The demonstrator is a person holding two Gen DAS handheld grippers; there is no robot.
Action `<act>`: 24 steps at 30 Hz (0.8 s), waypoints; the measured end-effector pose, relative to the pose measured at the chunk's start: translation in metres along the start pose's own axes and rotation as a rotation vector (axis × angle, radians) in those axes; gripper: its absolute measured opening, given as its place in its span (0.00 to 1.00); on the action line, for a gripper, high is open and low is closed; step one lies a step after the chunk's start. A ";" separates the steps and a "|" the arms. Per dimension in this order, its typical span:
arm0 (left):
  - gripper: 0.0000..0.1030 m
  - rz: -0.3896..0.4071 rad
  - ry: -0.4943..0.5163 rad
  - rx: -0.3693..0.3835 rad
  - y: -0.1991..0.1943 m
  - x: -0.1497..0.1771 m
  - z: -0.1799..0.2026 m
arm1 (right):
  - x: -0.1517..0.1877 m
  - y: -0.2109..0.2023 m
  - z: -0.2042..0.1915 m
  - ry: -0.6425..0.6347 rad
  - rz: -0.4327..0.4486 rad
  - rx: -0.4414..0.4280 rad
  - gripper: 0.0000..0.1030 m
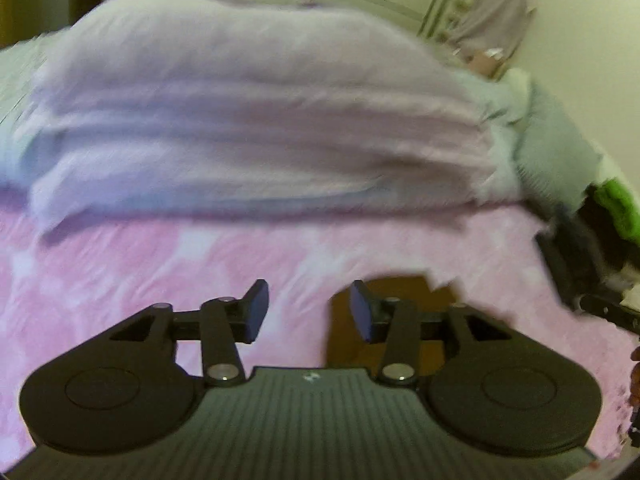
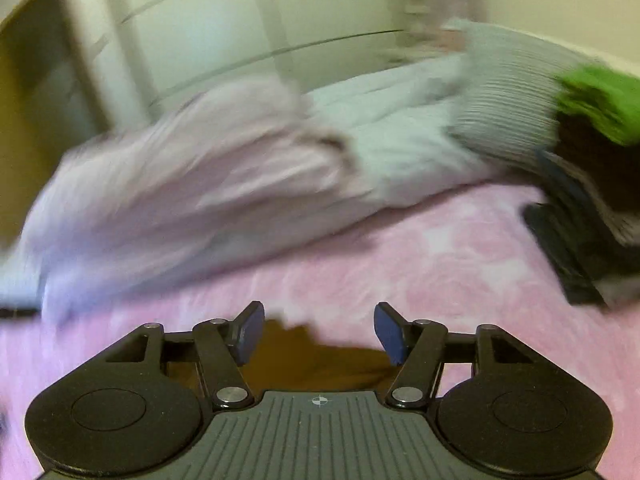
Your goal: Fold large clothes
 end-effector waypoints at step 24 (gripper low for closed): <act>0.40 -0.158 0.105 -0.079 -0.018 0.139 -0.065 | 0.084 0.009 -0.088 -0.027 0.120 -0.143 0.00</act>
Point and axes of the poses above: each gripper's, at about its wrist camera, not at the fingertips, and y roughly the way its jaws point, z to its right, x to its underside, the point moved 10 cm from there along y, roughly the way its jaws point, and after that the axes turned 11 degrees about z, right-handed, at the moved point
